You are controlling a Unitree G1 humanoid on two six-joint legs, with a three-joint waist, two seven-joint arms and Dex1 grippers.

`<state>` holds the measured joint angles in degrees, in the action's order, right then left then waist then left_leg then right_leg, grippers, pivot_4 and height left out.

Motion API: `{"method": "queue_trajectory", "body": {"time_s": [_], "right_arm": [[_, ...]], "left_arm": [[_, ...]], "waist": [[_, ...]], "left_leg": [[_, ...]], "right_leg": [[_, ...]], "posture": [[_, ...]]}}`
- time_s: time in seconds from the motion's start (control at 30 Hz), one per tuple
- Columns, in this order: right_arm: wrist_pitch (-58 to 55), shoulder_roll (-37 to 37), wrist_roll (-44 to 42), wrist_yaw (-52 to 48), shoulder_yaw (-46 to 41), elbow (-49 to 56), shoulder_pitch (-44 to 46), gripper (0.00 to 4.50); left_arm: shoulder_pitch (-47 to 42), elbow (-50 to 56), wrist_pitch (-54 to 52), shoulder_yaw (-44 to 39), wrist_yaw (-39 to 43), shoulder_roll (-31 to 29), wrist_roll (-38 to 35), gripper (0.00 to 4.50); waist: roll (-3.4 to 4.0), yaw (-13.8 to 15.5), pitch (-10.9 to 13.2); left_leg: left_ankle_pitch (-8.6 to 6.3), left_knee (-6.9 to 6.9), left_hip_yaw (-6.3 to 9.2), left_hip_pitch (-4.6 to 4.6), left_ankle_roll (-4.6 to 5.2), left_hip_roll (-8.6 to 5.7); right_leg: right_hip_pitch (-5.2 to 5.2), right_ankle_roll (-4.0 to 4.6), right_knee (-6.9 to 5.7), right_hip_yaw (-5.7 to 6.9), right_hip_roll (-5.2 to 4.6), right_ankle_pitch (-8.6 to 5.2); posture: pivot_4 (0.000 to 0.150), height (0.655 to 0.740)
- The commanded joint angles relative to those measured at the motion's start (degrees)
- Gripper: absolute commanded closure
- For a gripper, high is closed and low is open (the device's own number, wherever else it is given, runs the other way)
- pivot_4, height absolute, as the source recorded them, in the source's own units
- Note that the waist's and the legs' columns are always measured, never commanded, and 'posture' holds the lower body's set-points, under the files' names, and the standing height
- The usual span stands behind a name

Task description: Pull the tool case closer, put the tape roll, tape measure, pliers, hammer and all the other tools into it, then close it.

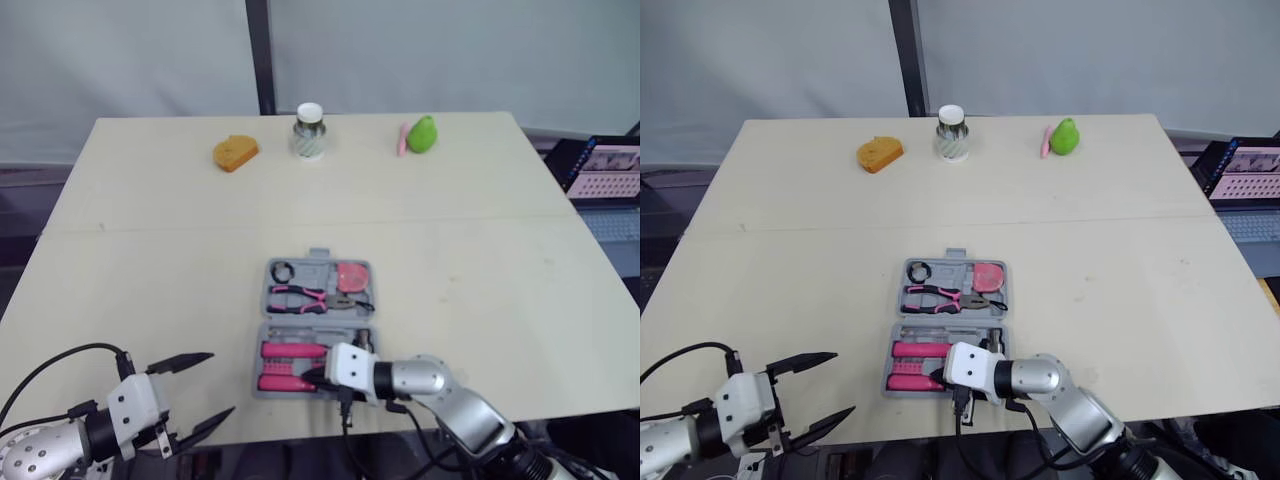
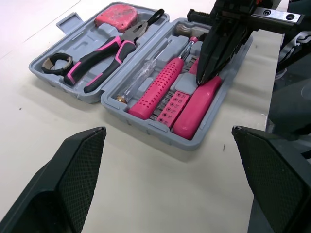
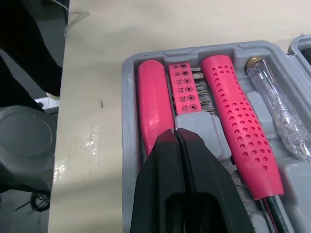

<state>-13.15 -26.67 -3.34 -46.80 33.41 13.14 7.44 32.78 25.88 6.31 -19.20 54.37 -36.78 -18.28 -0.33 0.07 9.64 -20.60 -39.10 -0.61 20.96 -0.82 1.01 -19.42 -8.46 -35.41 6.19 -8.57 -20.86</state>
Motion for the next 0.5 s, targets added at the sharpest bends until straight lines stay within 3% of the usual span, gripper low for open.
{"method": "queue_trajectory", "body": {"time_s": [0.03, 0.3, 0.5], "right_arm": [[-1.61, 1.00, -5.66, -2.77, -2.73, 1.44, -1.51, 4.45], [-16.43, -1.04, -25.54, -1.00, -22.73, 13.28, -1.01, 4.45], [-17.18, -4.32, -25.61, 0.26, -30.54, 9.41, -5.06, 4.45]], "left_arm": [[-1.77, -0.55, -0.02, 0.93, -0.75, -0.20, 0.15, 0.00], [-8.98, -3.78, -1.58, 3.04, -2.96, 0.20, 0.45, 0.00], [-17.27, -8.09, -6.90, 5.34, -6.58, 1.24, -0.01, 0.00]], "waist": [[0.02, -0.03, 0.01], [0.20, 0.06, 0.14], [0.20, 0.74, 0.14]], "left_leg": [[0.00, 0.00, 0.00, 0.02, 0.00, 0.00], [0.00, -0.01, 0.03, 0.10, 0.00, 0.00], [0.00, -0.03, 0.01, 0.09, 0.01, -0.05]], "right_leg": [[-0.02, 0.00, 0.00, 0.00, 0.00, 0.00], [-0.08, 0.00, -0.02, 0.02, 0.00, 0.00], [-0.07, -0.01, -0.06, 0.01, -0.02, 0.00]], "posture": [[0.150, 0.7400], [0.150, 0.7400], [0.150, 0.7400]]}}
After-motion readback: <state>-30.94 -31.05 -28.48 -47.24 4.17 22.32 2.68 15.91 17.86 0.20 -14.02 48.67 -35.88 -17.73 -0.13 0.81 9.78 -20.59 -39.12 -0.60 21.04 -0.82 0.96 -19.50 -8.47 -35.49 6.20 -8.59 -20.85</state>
